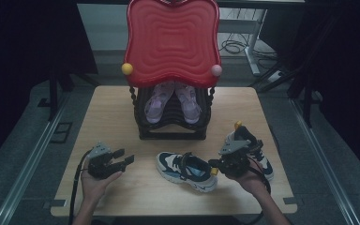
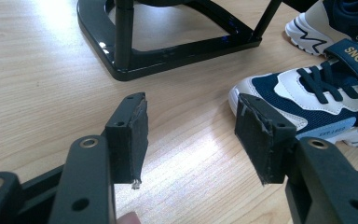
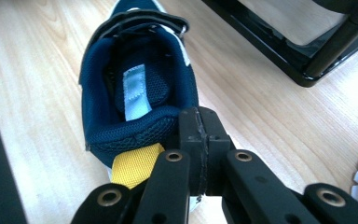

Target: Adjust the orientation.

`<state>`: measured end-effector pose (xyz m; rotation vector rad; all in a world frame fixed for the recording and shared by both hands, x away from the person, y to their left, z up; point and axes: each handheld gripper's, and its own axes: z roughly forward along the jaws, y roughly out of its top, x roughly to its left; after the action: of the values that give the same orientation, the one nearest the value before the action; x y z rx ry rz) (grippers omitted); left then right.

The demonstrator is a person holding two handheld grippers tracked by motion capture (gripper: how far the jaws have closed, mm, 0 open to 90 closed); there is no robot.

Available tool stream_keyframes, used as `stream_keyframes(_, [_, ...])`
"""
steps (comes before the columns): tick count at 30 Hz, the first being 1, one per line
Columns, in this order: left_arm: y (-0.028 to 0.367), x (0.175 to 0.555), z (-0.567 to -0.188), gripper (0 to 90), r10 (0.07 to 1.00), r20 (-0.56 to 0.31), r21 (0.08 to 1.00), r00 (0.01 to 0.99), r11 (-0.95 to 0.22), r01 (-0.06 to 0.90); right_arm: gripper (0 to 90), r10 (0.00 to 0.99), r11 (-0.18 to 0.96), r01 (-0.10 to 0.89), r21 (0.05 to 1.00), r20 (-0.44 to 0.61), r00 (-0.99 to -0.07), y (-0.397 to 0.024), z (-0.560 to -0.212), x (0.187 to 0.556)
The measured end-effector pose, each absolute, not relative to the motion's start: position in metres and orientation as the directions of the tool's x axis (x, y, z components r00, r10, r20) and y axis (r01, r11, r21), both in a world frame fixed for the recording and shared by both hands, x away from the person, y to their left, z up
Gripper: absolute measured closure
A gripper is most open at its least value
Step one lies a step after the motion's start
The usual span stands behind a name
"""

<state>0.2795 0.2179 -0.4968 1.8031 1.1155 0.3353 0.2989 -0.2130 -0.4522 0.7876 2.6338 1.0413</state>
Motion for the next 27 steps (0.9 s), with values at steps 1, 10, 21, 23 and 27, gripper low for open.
stream_keyframes(1, [0.218,0.28,-0.497,44.6,0.805,-0.233,0.831,0.545,-0.127,0.542,90.0,0.544,0.612,0.402,0.681,0.006,-0.839,-0.212,-0.451,0.296])
stream_keyframes(10, [0.218,0.279,-0.497,44.6,0.805,-0.233,0.83,0.545,-0.127,0.543,90.0,0.52,0.624,0.383,0.681,0.004,-0.854,-0.206,-0.451,0.281])
stream_keyframes(21, [0.218,0.279,-0.497,44.5,0.805,-0.233,0.83,0.545,-0.127,0.543,90.0,0.468,0.641,0.346,0.685,0.009,-0.884,-0.188,-0.453,0.265])
stream_keyframes(23, [0.219,0.279,-0.496,44.5,0.806,-0.234,0.831,0.544,-0.125,0.542,90.0,0.459,0.644,0.341,0.685,0.01,-0.888,-0.184,-0.453,0.263])
stream_keyframes(27, [0.219,0.279,-0.496,44.5,0.807,-0.234,0.831,0.543,-0.124,0.542,89.9,0.447,0.647,0.33,0.687,0.009,-0.895,-0.181,-0.453,0.26])
